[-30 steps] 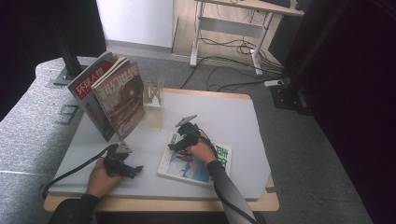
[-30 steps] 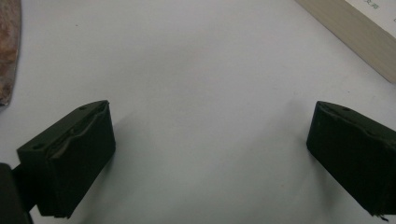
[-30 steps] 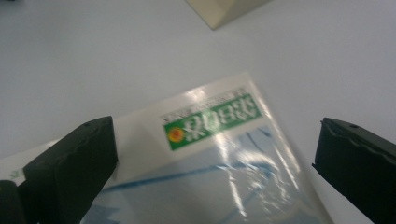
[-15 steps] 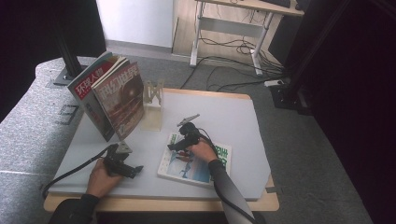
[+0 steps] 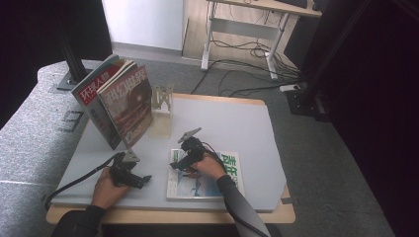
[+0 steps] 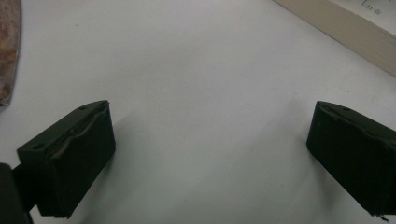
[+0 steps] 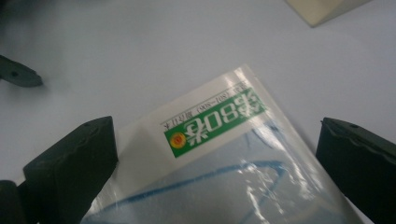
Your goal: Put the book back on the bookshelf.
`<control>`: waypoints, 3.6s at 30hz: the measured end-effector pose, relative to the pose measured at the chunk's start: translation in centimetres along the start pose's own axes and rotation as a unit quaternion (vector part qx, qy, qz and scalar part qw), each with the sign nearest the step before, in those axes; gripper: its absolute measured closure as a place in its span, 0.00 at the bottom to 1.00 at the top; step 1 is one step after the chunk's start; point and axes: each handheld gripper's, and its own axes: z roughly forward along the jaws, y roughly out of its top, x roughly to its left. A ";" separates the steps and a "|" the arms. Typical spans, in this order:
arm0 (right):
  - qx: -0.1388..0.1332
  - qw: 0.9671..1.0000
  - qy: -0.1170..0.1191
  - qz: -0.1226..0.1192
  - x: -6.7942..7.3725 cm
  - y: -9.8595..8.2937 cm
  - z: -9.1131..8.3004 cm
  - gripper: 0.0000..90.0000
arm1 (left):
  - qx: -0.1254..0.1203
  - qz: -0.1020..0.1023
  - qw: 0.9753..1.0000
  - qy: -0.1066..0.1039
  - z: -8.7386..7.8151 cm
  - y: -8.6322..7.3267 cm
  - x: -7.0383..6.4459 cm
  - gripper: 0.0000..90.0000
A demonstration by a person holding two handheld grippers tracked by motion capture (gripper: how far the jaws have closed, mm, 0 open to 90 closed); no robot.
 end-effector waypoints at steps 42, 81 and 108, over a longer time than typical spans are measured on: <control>-0.033 0.982 -0.159 0.097 2.1 -15.1 -12.7 0.00 | -0.002 -0.001 1.000 0.000 0.0 0.0 0.0 0.01; -0.032 0.971 -0.197 0.130 5.0 -20.5 -15.1 0.00 | -0.002 -0.001 1.000 0.000 0.0 0.0 0.0 0.01; -0.032 0.962 -0.224 0.155 1.7 -20.0 -15.2 0.00 | -0.011 0.021 0.998 -0.050 1.6 5.8 -0.3 0.13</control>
